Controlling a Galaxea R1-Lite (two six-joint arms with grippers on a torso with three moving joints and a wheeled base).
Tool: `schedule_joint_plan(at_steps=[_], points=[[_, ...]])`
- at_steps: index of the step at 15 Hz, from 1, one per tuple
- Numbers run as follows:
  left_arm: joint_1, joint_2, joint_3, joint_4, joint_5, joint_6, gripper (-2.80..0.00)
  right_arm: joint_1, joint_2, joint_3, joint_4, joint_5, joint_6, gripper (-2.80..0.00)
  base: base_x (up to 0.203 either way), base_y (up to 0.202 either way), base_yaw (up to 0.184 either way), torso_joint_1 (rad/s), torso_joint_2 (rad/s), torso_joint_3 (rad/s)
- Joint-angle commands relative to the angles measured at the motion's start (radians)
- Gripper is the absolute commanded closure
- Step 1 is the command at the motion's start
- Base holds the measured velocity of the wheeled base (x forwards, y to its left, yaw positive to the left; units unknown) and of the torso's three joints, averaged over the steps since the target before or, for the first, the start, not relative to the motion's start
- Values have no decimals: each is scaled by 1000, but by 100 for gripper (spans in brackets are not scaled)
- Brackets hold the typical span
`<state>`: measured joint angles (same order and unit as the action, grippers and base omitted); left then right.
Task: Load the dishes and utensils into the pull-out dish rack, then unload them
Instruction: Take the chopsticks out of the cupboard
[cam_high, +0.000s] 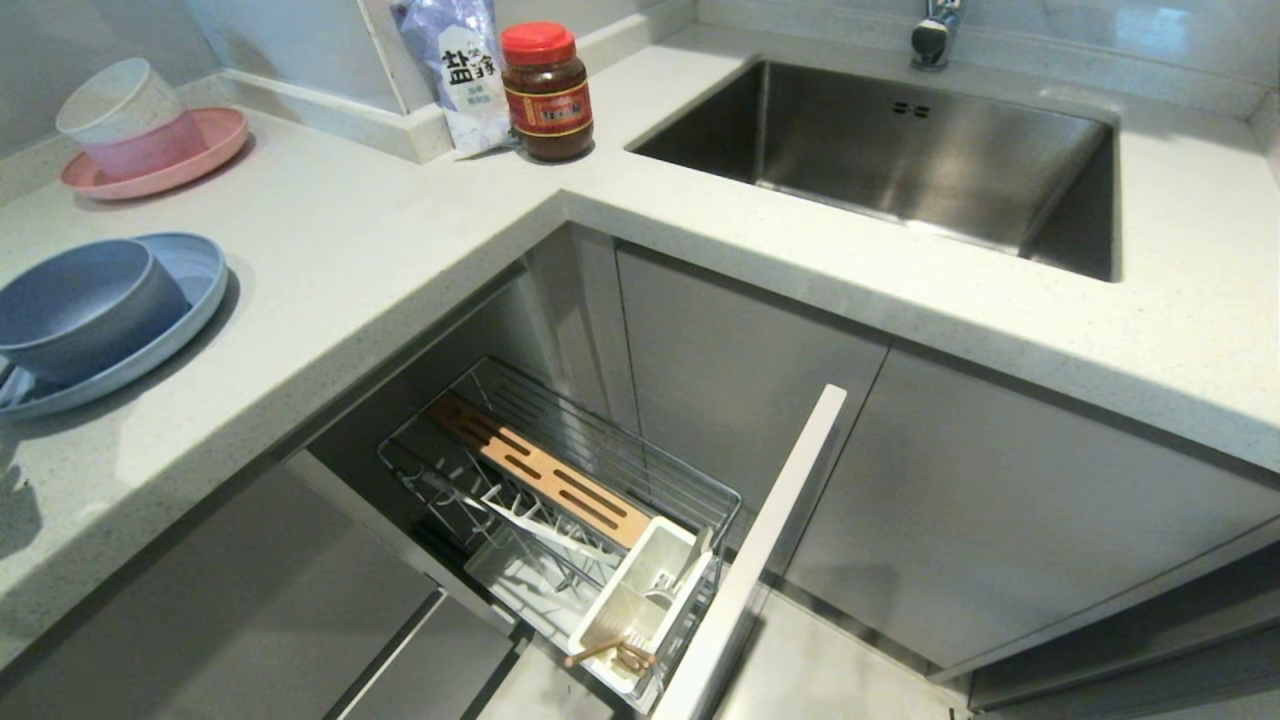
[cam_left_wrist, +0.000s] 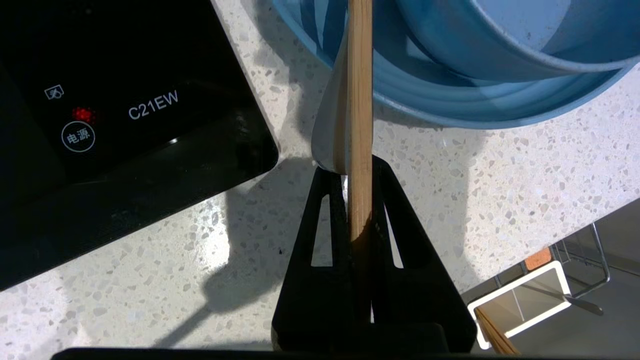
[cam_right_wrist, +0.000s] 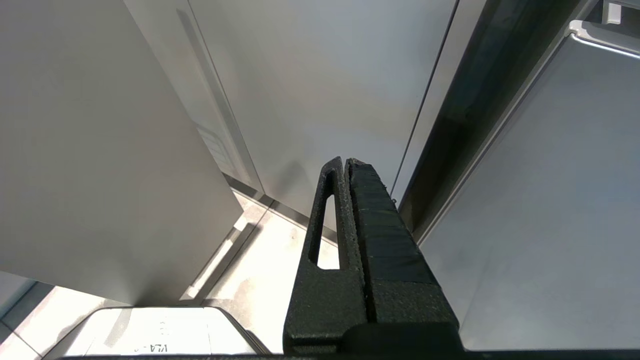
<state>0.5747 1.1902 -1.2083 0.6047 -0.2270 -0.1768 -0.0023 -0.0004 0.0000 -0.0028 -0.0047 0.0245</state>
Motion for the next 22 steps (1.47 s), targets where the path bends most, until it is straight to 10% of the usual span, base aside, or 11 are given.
schedule_joint_plan(at_steps=[1, 19, 20, 22], points=[[1, 9, -2, 1, -2, -1, 0, -1, -4, 2, 0, 0, 0, 0, 0, 0, 0, 0, 0, 0], [4, 34, -13, -9, -12, 0, 0, -1, -4, 2, 0, 0, 0, 0, 0, 0, 0, 0, 0, 0], [4, 34, -13, -9, -14, 0, -280, 1, -4, 2, 0, 0, 0, 0, 0, 0, 0, 0, 0, 0], [5, 32, -13, -9, -14, 0, -280, 1, -4, 2, 0, 0, 0, 0, 0, 0, 0, 0, 0, 0]])
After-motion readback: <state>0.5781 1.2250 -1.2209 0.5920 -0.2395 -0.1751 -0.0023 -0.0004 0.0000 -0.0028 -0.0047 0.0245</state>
